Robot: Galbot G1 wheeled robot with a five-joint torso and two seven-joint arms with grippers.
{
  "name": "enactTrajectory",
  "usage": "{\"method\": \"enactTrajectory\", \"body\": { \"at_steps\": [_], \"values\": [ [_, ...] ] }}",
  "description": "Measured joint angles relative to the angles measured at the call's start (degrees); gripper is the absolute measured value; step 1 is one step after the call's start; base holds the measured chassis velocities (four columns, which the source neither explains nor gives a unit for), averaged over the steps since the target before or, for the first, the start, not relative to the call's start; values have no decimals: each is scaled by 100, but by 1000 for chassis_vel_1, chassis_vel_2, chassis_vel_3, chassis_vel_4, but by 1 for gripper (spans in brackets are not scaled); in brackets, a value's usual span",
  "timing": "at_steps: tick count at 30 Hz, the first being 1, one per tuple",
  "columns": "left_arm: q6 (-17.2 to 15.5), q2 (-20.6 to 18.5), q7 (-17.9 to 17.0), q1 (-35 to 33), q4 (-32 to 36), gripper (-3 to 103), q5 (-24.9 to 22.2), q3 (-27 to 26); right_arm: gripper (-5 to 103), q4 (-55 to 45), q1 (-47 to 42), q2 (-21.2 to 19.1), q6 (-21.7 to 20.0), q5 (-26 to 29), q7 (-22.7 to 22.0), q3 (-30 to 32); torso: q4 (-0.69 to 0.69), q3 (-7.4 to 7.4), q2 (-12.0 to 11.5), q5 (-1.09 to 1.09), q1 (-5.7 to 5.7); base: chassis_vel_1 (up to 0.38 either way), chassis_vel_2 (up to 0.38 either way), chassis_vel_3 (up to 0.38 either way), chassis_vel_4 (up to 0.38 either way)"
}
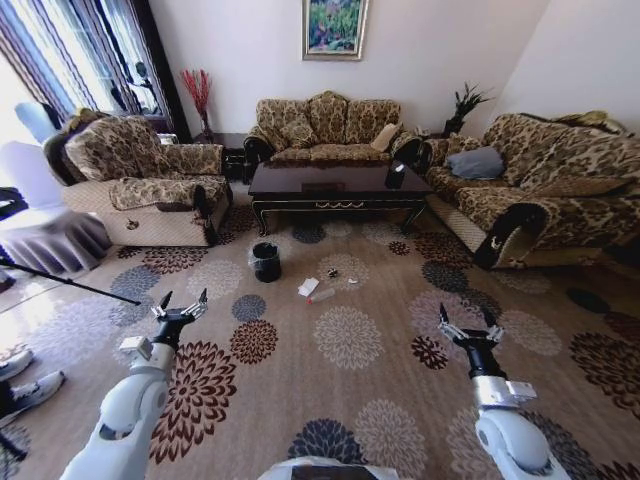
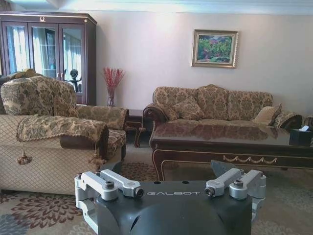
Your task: Move to the front of the table and pick up the trash from the floor, then place it into the trash bin.
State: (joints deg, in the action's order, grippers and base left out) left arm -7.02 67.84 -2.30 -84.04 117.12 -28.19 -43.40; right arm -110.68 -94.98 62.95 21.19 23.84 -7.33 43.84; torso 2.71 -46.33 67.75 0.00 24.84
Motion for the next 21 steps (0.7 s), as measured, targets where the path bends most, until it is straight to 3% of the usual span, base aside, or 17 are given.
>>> {"method": "enactTrajectory", "body": {
  "at_steps": [21],
  "values": [
    [107,118,8,-91,50,100,70,29,100,-50,-11,38,-3,-13,1,-38,0,0,0,0,0,0,0,0,0]
  ]
}}
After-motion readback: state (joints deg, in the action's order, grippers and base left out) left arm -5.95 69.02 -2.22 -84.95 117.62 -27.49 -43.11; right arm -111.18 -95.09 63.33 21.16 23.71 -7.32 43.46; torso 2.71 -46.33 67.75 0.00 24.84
